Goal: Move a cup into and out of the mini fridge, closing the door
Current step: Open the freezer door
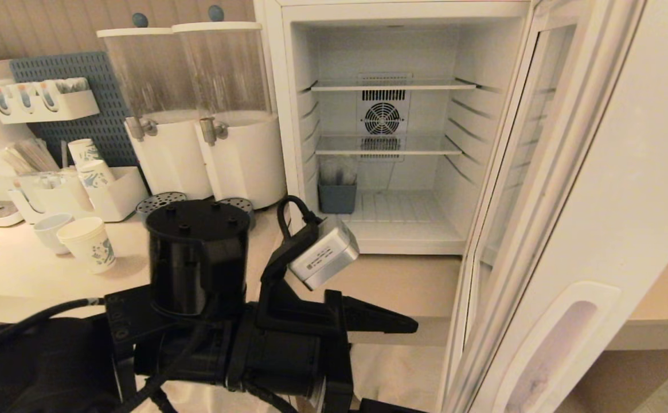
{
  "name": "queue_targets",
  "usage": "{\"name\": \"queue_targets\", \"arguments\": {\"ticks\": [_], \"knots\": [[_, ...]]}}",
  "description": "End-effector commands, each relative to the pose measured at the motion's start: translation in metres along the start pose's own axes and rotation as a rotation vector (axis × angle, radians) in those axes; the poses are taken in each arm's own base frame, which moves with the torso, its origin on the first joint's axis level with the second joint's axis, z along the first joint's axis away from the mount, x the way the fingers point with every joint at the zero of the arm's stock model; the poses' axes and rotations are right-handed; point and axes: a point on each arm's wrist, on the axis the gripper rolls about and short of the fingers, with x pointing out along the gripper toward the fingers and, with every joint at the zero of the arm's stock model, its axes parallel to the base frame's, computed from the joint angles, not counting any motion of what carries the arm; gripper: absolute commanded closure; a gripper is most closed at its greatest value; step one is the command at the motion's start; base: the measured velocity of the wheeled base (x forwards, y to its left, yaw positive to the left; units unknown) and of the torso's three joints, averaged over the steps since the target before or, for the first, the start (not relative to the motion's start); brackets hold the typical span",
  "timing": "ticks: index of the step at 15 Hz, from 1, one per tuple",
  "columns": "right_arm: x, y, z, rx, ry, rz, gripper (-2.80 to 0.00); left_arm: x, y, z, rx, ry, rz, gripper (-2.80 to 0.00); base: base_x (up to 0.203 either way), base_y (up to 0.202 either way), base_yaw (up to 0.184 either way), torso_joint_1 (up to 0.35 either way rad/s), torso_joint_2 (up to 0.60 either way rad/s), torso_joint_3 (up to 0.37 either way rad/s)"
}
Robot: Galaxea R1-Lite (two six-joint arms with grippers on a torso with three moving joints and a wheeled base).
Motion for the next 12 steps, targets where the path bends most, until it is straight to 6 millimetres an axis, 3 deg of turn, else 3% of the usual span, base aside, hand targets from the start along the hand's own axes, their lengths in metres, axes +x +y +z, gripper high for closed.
{"name": "queue_targets", "arguments": {"ticks": [1,4,12], "knots": [[0.000,0.000,0.000,0.000,0.001,0.000,0.00,0.009,0.005,-0.002,-0.008,0.012,-0.012,-2.80,0.000,0.000,0.000,0.000,0.00,0.000],[0.000,0.000,0.000,0.000,0.002,0.000,0.00,0.020,0.003,0.001,0.002,0.013,-0.039,-2.80,0.000,0.000,0.000,0.000,0.00,0.000],[0.000,0.000,0.000,0.000,0.001,0.000,0.00,0.027,-0.026,0.009,0.036,0.001,-0.128,-2.80,0.000,0.000,0.000,0.000,0.00,0.000]]}}
